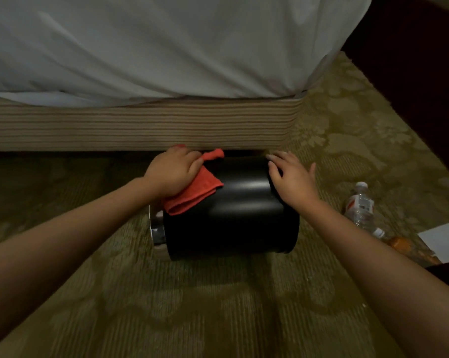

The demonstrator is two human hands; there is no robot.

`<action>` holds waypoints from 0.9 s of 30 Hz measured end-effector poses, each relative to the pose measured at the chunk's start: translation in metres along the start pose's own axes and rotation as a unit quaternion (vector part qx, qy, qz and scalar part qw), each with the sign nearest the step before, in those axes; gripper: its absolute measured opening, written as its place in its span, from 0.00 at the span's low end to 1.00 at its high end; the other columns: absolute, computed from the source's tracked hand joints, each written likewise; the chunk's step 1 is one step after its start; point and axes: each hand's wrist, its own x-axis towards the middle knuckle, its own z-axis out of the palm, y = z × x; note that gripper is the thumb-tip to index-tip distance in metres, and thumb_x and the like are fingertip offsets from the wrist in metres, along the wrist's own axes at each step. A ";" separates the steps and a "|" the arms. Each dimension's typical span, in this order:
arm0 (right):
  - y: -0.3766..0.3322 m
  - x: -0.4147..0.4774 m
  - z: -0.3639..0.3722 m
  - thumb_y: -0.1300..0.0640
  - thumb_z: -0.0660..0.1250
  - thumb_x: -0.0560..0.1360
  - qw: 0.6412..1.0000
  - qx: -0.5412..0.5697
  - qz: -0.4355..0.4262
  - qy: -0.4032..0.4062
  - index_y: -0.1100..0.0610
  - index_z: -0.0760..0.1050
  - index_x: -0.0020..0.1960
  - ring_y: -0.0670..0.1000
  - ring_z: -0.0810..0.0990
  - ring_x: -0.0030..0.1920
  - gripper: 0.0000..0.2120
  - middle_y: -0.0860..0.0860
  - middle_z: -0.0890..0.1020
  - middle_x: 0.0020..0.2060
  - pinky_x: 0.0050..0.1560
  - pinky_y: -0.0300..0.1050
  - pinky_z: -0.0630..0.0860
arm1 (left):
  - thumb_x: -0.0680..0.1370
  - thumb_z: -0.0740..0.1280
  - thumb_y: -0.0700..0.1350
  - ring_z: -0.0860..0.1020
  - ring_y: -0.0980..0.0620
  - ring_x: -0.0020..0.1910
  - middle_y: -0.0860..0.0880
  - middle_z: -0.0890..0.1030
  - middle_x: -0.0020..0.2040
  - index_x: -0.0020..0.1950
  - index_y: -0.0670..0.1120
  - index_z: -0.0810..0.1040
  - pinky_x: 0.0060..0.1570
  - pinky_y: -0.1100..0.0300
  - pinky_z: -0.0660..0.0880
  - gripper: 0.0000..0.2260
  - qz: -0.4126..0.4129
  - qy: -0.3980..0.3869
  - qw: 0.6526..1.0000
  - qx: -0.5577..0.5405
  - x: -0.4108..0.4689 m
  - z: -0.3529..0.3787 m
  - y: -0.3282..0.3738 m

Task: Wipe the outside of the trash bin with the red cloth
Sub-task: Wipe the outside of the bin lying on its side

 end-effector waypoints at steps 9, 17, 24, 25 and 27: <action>-0.008 -0.001 -0.003 0.50 0.53 0.80 0.999 -0.032 -0.001 -0.002 0.46 0.71 0.67 0.45 0.60 0.72 0.18 0.43 0.69 0.69 0.70 0.68 0.44 | 0.77 0.56 0.53 0.65 0.38 0.69 0.37 0.69 0.69 0.70 0.40 0.68 0.64 0.39 0.64 0.26 0.076 0.129 0.978 0.146 -0.126 0.039 0.028; -0.005 0.002 -0.005 0.46 0.53 0.80 0.999 0.000 -0.041 -0.010 0.45 0.61 0.73 0.50 0.60 0.73 0.21 0.50 0.67 0.70 0.71 0.65 0.45 | 0.78 0.46 0.58 0.72 0.41 0.61 0.40 0.75 0.62 0.65 0.45 0.72 0.61 0.48 0.69 0.27 0.005 0.018 0.999 0.050 -0.013 0.003 0.028; -0.004 0.013 -0.001 0.47 0.52 0.81 0.999 0.022 -0.035 -0.008 0.48 0.73 0.66 0.47 0.59 0.73 0.18 0.45 0.71 0.68 0.70 0.66 0.45 | 0.82 0.47 0.54 0.70 0.38 0.64 0.37 0.73 0.65 0.66 0.43 0.71 0.63 0.50 0.65 0.23 -0.053 -0.114 0.992 -0.016 0.051 0.003 0.026; -0.004 0.015 -0.001 0.47 0.51 0.81 0.999 0.023 -0.030 -0.014 0.48 0.73 0.66 0.47 0.59 0.73 0.18 0.45 0.71 0.68 0.70 0.66 0.45 | 0.81 0.47 0.55 0.71 0.38 0.63 0.37 0.74 0.63 0.65 0.44 0.71 0.61 0.48 0.67 0.22 -0.042 -0.083 0.996 0.000 0.040 0.003 0.028; -0.002 0.017 -0.001 0.47 0.51 0.81 0.999 0.021 -0.031 -0.022 0.49 0.73 0.66 0.48 0.59 0.73 0.19 0.45 0.71 0.68 0.70 0.67 0.45 | 0.80 0.47 0.57 0.72 0.39 0.61 0.39 0.75 0.62 0.64 0.44 0.72 0.59 0.46 0.69 0.24 -0.019 0.011 0.999 0.041 0.009 0.008 0.036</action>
